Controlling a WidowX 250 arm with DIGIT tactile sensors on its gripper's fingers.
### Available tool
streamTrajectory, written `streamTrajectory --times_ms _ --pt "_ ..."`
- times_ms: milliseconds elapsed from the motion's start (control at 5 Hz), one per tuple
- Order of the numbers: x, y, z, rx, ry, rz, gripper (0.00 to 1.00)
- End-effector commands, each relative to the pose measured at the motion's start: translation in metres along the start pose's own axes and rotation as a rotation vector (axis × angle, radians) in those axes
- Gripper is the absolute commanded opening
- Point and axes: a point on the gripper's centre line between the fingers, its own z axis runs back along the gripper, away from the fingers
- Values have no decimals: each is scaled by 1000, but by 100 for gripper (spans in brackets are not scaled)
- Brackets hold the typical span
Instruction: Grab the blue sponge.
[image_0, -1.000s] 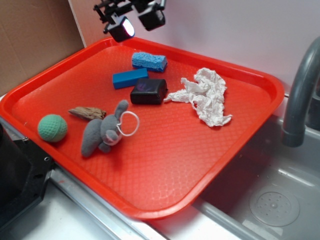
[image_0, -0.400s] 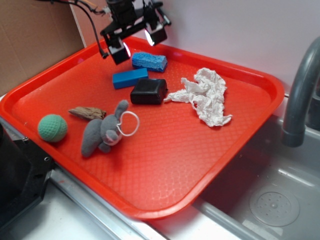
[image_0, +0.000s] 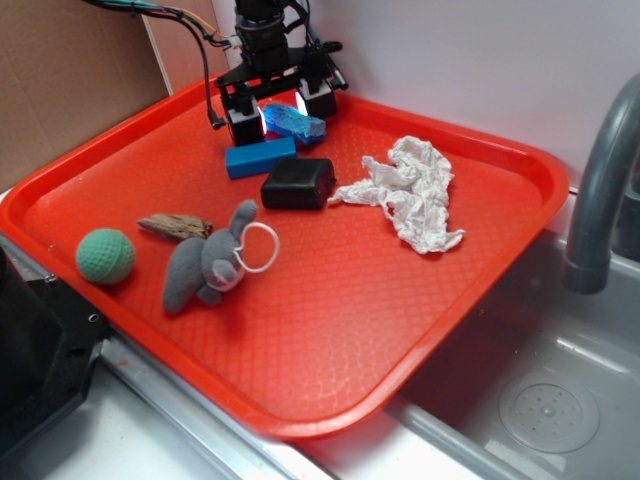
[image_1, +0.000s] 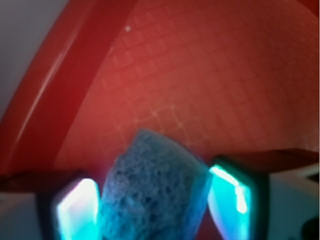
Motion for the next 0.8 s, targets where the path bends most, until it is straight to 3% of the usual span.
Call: streamTrajectory --times_ms 0,200,400,600 --pt "-3 -8 48 -80 218 -366 0" --pt "-11 18 101 -210 323 -609 0" --pt "-23 42 153 -238 291 -867 0" --pt "-34 53 197 -289 375 -1106 0"
